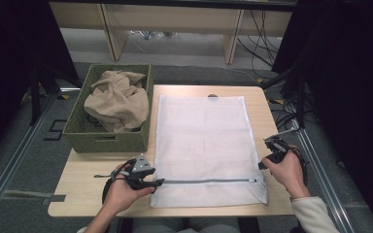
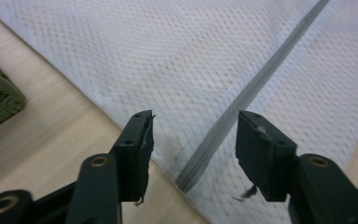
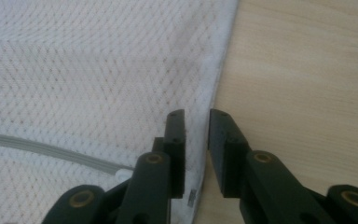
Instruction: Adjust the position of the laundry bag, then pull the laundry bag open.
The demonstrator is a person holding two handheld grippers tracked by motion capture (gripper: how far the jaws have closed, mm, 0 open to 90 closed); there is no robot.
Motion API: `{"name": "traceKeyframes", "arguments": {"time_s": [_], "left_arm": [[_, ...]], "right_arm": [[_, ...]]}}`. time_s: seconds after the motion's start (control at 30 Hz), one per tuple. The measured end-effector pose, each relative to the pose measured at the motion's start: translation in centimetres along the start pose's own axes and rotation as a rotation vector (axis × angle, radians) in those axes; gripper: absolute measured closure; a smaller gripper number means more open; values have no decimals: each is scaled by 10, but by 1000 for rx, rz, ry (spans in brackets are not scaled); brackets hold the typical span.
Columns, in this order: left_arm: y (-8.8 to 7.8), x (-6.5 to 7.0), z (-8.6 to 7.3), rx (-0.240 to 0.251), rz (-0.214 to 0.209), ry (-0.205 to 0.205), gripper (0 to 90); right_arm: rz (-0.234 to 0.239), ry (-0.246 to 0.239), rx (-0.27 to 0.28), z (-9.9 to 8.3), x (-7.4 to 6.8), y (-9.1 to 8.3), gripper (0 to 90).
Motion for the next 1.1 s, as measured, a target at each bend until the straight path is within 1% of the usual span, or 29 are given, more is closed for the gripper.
{"name": "traceKeyframes", "arguments": {"time_s": [0.03, 0.07, 0.13, 0.17, 0.27, 0.3, 0.33, 0.37, 0.4, 0.43, 0.47, 0.5, 0.53, 0.57, 0.6, 0.63, 0.67, 0.73, 0.77, 0.8, 0.83, 0.87, 0.9, 0.93, 0.97, 1.0, 1.03, 1.07, 1.1], "left_arm": [[1, 0, 1, 12, 9, 5, 433], [1, 0, 1, 12, 9, 5, 420], [3, -2, 1, 18, 26, -15, 408], [5, -4, 1, 33, 30, -24, 390], [4, -5, 1, 29, 31, -26, 382], [5, -7, 0, 39, 47, -25, 382], [5, -7, 0, 42, 48, -34, 383], [4, -8, 0, 45, 50, -33, 386], [3, -8, 0, 35, 39, -31, 392], [4, -8, 0, 47, 45, -30, 401], [5, -7, 0, 55, 42, -33, 404], [6, -7, 0, 53, 41, -26, 409], [6, -7, 0, 53, 41, -26, 416], [6, -7, 0, 48, 41, -10, 419], [7, -7, 1, 47, 38, -10, 419], [8, -7, 1, 45, 42, -11, 420], [9, -7, 1, 40, 43, -14, 422], [10, -7, 2, 34, 43, -8, 424], [11, -6, 3, 40, 32, -18, 424], [12, -5, 4, 42, 24, -23, 424], [12, -6, 5, 37, 37, -7, 424], [13, -4, 5, 39, 33, -18, 424], [13, -4, 5, 39, 33, -18, 425], [13, -4, 6, 45, 26, -7, 425], [12, -4, 6, 37, 27, 10, 426], [13, -3, 5, 42, 21, -10, 428], [13, -3, 5, 42, 15, -8, 430], [13, -2, 6, 51, 24, -12, 430], [10, -2, 7, 40, 6, 10, 430]], "right_arm": [[6, -1, 6, -1, 1, -2, 756], [16, -5, 3, -1, 3, -2, 744], [19, -7, -8, -3, 4, -2, 734], [31, 10, -11, -5, 3, -4, 709], [31, 5, -14, -7, 5, -4, 704], [31, 6, -18, -7, 5, -5, 698], [31, 13, -29, -8, 5, -6, 696], [29, 14, -36, -8, 5, -7, 696], [28, 18, -38, -9, 5, -7, 691], [30, 19, -44, -9, 5, -7, 686], [28, 19, -61, -10, 4, -6, 685], [25, 62, -85, -11, 1, -6, 683], [25, 62, -85, -11, 1, -6, 683], [37, 79, -143, -14, -1, -7, 681], [31, 45, -130, -14, 2, -5, 678], [41, 57, -131, -14, 1, -5, 674], [37, 40, -148, -16, 3, -4, 667], [53, 48, -168, -19, 2, -2, 660], [39, 40, -179, -20, 3, -2, 661], [43, 68, -153, -21, 1, 1, 661], [37, 37, -172, -22, 3, 1, 660], [48, 60, -181, -23, 1, 1, 661], [37, 48, -177, -24, 2, 3, 662], [37, 48, -177, -24, 2, 3, 662], [42, 47, -198, -24, 2, 2, 662], [29, 49, -182, -25, 2, 2, 664], [32, 43, -177, -25, 2, 2, 665], [36, 11, -160, -25, 3, 5, 667], [47, 54, -189, -26, -1, 4, 672]]}}
Point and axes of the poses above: each handheld gripper's, and its own axes: y roughly forward along the jaws, z roughly out of its top, x roughly to its right, the point moved 4 cm from there along y, roughly forward along the jaws, and after that the axes turned 5 degrees about -z, right-handed, at the moved point
